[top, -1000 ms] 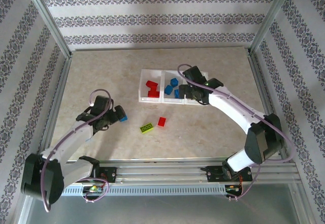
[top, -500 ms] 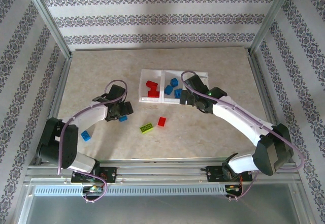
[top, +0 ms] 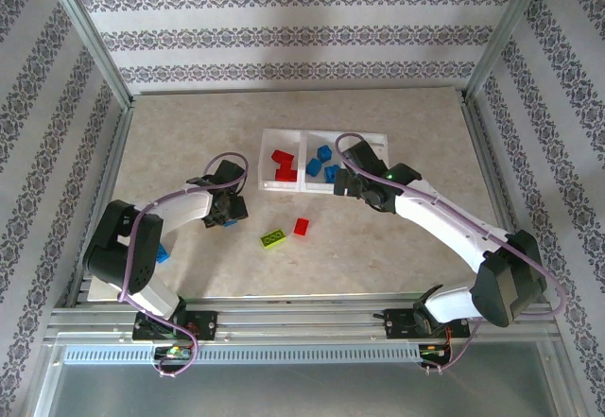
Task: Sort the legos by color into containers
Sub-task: Pick up the lego from the middle-left of the table, then place the lego in the container.
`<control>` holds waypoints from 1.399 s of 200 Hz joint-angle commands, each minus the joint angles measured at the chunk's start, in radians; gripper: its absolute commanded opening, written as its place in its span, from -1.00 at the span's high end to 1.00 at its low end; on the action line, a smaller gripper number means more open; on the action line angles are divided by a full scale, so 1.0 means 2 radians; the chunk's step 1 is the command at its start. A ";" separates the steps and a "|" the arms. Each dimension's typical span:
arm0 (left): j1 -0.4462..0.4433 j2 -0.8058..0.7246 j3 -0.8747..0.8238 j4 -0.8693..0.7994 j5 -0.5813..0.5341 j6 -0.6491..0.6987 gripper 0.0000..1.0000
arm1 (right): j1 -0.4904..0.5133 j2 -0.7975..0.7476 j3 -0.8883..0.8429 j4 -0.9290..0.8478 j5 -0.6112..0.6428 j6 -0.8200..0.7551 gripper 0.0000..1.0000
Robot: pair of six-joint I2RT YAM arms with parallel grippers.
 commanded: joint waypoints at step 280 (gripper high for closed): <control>-0.153 0.269 0.544 -0.125 -0.029 0.151 0.16 | 0.004 -0.120 -0.070 0.003 0.072 0.060 -0.96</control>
